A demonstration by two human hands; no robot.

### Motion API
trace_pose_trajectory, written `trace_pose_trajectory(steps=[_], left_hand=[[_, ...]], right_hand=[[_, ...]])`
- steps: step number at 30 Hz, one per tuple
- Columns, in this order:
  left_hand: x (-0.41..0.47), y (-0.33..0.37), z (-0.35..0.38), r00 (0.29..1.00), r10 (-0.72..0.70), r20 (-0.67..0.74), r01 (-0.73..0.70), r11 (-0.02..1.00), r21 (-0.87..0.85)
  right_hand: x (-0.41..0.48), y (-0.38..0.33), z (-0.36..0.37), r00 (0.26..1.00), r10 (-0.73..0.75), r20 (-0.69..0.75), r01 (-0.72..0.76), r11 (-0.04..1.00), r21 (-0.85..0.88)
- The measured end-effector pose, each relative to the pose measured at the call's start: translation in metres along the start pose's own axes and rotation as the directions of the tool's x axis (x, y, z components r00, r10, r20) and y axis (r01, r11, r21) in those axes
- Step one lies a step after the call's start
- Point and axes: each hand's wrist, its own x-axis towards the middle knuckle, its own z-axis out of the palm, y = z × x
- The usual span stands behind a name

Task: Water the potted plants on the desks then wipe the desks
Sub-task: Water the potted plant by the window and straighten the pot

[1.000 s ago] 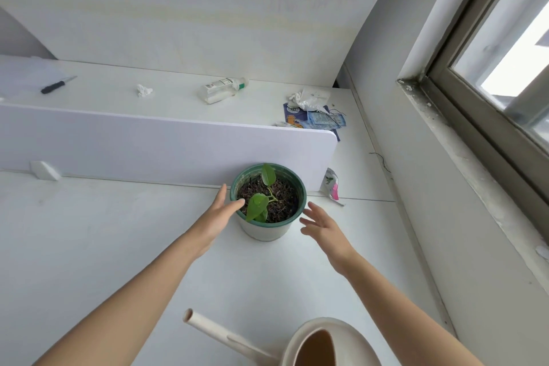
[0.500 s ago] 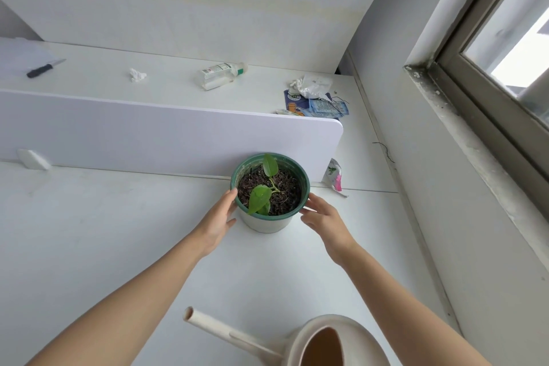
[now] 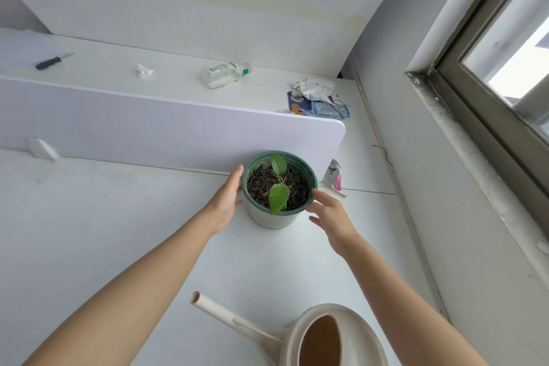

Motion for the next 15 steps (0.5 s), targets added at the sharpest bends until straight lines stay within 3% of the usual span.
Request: trace_pose_trajectory(steps=[3,7,15], left_hand=[[-0.004,0.005,0.007,0.997,-0.001,0.076,0.003,1.0,-0.025],[-0.013,0.01,0.007,0.998,-0.017,0.061,0.018,1.0,-0.015],[-0.016,0.001,-0.004,0.992,-0.105,0.074,0.107,0.994,-0.017]], right_hand=[[0.003,0.003,0.002,0.999,0.047,0.012,-0.047,0.998,0.044],[0.01,-0.008,0.0,0.997,0.079,0.027,-0.082,0.979,0.188],[0.017,-0.019,0.002,0.998,0.067,-0.001,-0.067,0.988,0.136]])
